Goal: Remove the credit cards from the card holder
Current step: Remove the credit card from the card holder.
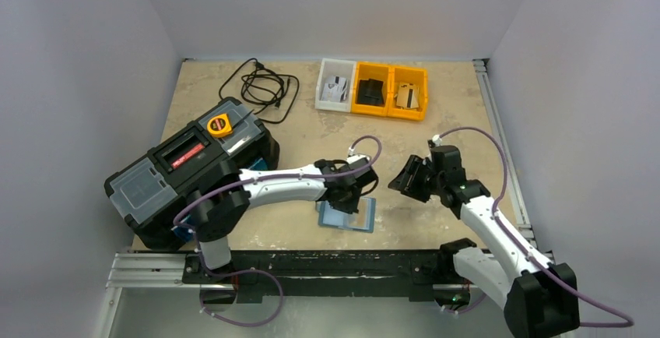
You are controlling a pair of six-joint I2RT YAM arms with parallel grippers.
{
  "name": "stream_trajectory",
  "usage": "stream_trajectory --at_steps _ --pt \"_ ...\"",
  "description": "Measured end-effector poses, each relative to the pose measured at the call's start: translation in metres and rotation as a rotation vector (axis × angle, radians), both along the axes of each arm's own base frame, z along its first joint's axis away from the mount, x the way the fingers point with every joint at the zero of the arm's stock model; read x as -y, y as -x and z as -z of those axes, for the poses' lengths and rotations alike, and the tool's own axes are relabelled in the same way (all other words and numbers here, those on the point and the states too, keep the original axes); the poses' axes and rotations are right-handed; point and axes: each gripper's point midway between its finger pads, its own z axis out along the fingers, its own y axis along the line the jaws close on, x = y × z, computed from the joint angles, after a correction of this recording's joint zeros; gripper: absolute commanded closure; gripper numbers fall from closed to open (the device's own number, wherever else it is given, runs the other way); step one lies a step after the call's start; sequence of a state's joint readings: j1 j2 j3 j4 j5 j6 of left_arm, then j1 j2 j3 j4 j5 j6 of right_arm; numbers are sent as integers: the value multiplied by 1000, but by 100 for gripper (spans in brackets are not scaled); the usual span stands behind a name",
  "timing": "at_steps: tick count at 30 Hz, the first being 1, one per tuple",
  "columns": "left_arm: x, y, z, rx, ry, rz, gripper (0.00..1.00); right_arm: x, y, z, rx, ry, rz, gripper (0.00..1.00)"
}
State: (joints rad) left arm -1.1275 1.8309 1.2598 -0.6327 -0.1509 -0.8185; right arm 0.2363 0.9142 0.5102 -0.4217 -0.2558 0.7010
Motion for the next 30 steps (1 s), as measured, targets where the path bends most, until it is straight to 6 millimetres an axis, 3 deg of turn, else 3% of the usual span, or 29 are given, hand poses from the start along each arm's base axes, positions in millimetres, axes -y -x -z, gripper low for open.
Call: stream_trajectory --at_steps 9,18,21,26,30 --pt "-9 -5 -16 -20 172 -60 100 -61 21 6 -26 -46 -184 63" --pt "-13 0 -8 -37 208 -78 97 -95 29 31 -91 -37 -246 67" --pt "-15 1 -7 -37 212 -79 92 -104 30 40 -115 -26 -265 68" --pt "-19 2 -14 -25 221 -81 70 -119 28 42 -116 -19 -287 68" --pt "-31 1 -22 2 199 -101 66 -133 26 35 -95 -33 -307 68"
